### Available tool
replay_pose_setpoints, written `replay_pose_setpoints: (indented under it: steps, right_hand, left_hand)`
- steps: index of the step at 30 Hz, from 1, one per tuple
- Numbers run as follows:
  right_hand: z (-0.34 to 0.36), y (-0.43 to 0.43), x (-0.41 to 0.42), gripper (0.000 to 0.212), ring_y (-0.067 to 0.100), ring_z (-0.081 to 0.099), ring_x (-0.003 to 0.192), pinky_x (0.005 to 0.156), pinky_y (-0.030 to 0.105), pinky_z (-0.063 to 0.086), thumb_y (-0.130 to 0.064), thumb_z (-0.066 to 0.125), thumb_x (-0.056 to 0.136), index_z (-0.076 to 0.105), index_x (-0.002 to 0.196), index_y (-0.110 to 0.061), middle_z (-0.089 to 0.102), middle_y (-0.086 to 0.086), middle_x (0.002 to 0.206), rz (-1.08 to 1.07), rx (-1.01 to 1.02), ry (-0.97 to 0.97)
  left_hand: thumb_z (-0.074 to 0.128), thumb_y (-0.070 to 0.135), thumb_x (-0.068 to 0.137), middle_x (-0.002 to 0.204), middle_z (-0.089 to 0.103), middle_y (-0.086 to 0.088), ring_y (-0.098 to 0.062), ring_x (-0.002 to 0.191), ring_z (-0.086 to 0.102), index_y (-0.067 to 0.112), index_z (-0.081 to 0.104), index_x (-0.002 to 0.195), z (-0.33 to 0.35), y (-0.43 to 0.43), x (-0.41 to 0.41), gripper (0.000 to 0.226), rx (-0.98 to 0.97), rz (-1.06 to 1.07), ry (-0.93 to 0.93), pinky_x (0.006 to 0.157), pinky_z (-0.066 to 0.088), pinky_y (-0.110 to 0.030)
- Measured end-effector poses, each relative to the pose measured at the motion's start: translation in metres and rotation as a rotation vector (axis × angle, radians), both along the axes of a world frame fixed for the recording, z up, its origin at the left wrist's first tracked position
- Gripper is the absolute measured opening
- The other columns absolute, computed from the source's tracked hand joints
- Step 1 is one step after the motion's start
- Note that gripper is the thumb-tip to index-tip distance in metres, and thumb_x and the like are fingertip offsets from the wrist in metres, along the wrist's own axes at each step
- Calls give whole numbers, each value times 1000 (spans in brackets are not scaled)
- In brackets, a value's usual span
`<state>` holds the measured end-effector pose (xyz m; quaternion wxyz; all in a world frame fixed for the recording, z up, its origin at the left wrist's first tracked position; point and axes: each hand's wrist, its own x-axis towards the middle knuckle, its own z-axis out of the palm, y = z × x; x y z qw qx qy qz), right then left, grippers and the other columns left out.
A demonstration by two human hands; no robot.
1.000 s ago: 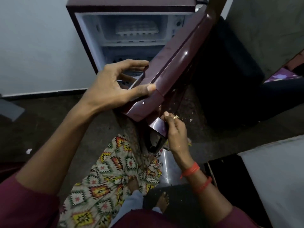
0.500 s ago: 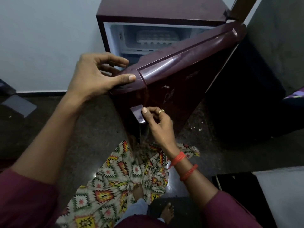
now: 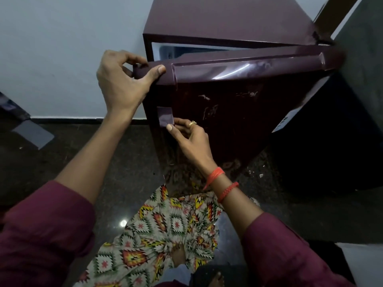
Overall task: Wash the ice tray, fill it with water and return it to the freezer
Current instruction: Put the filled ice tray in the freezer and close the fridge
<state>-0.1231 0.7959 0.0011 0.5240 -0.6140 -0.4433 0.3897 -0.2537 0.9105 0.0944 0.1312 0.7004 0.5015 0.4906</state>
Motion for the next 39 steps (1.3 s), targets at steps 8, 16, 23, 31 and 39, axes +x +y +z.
replay_pose_setpoints:
  steps: [8, 16, 23, 31, 39]
  right_hand:
    - [2, 66, -2, 39, -6, 67, 93, 81, 6, 50, -36, 71, 91, 67, 123, -13, 75, -3, 107, -44, -35, -81]
    - [3, 104, 0, 42, -2, 68, 90, 77, 3, 49, -38, 72, 90, 66, 123, -12, 76, 1, 106, -87, -65, -87]
    - [-1, 107, 3, 43, 1, 70, 95, 85, 16, 56, -41, 70, 91, 66, 123, -13, 75, -1, 106, -80, -37, -162]
    - [13, 97, 6, 37, 10, 64, 109, 88, 35, 56, -38, 67, 90, 62, 124, -25, 66, -8, 121, -214, 151, -631]
    - [39, 87, 45, 52, 25, 42, 138, 118, 46, 30, -30, 64, 86, 57, 138, -22, 46, 8, 149, -396, 373, -1089]
  left_hand:
    - [83, 54, 72, 127, 64, 1, -6, 108, 66, 20, 71, 122, -19, 50, 5, 62, -42, -117, -141, 81, 61, -26]
    - [86, 38, 73, 143, 57, -6, -12, 130, 56, 13, 62, 135, -30, 84, 15, 71, -109, -197, -222, 100, 54, -29]
    - [86, 41, 73, 147, 54, -7, -13, 134, 53, 14, 60, 138, -41, 93, 17, 74, -113, -232, -273, 103, 52, -34]
    - [75, 39, 88, 154, 45, -5, -15, 141, 45, 16, 48, 148, -56, 85, 20, 70, -58, -223, -225, 107, 49, -34]
    - [75, 30, 88, 156, 42, 3, -14, 140, 47, 22, 33, 155, -70, 74, 15, 80, -46, -286, -187, 105, 51, -38]
